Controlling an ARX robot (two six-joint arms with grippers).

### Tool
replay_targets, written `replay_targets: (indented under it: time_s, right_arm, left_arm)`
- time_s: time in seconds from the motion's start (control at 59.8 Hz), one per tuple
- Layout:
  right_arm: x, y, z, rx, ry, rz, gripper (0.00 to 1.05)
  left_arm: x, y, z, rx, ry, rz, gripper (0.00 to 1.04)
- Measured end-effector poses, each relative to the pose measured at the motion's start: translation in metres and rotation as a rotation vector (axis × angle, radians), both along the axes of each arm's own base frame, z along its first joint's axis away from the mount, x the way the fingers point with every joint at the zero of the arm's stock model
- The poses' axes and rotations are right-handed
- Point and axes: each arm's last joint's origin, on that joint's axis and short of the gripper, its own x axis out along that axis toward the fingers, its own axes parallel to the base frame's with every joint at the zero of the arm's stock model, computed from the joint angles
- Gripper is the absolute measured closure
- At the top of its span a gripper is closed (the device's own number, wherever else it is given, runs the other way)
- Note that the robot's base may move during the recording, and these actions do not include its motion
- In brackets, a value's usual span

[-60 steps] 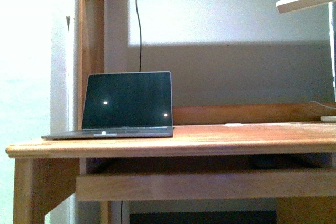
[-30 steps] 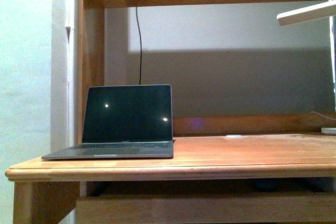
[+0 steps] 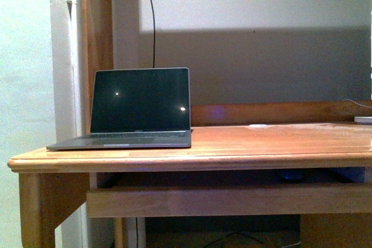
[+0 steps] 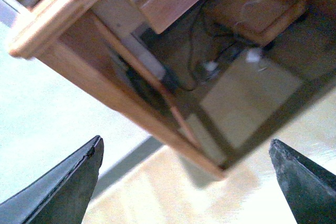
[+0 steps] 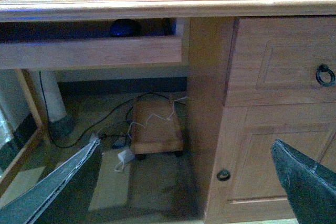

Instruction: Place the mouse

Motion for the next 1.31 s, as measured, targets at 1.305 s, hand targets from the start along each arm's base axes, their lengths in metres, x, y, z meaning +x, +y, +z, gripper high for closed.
replay_targets:
  time_s: [1.305]
  right_arm:
    - [0.000, 0.000, 0.000, 0.000, 0.000, 0.000, 0.08]
  left_arm:
    - [0.207, -0.037, -0.077, 0.605, -0.668, -0.453, 0.08]
